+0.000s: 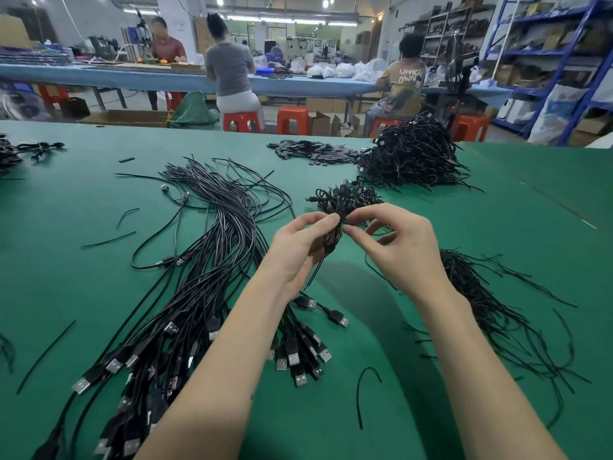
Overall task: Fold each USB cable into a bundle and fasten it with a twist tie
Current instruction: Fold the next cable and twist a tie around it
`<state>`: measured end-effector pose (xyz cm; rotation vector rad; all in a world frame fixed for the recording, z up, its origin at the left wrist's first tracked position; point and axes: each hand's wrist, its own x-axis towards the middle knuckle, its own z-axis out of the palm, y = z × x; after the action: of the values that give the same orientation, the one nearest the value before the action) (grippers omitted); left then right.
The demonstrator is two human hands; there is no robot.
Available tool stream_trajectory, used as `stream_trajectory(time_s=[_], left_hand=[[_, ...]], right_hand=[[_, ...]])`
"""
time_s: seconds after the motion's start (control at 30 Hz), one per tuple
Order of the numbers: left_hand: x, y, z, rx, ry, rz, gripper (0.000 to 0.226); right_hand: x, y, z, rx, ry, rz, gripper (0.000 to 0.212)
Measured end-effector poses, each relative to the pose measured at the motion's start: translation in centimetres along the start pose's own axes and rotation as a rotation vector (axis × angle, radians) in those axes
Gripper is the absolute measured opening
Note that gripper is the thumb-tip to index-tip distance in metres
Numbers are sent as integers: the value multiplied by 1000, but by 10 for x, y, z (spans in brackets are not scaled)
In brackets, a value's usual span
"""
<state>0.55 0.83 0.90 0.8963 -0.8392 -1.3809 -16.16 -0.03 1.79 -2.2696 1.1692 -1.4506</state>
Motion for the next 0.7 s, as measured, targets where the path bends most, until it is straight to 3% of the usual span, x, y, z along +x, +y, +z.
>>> stream_trajectory(time_s=[0.07,0.1,0.2,0.27,0.33,0.4,0.53,0.7], left_hand=[[0,-1,0,-14,-14,-7,10],[-1,-2,0,-13,-21,0,10],[-3,-3,2,-14,-60,56,14],[-4,-2,3,-10,-71,81,12],[-3,-1,3,-5,-58,58,10],[-2,-1,0,-20,-30,18,8],[0,-1,-2,-29,-9,-28,7],[-1,-3,-5,-33,-34,-37,7]], right_hand=[[0,0,3,4,19,43,3],[1,0,5,123,9,162,7],[7,-13,4,973,-149,883,16],[6,-15,3,1298,-198,1138,14],[5,-11,4,1162,-235,1026,10],[3,-6,2,768,-216,693,3],[0,8,-4,156,-154,174,24],[-3,8,0,38,-40,49,4]])
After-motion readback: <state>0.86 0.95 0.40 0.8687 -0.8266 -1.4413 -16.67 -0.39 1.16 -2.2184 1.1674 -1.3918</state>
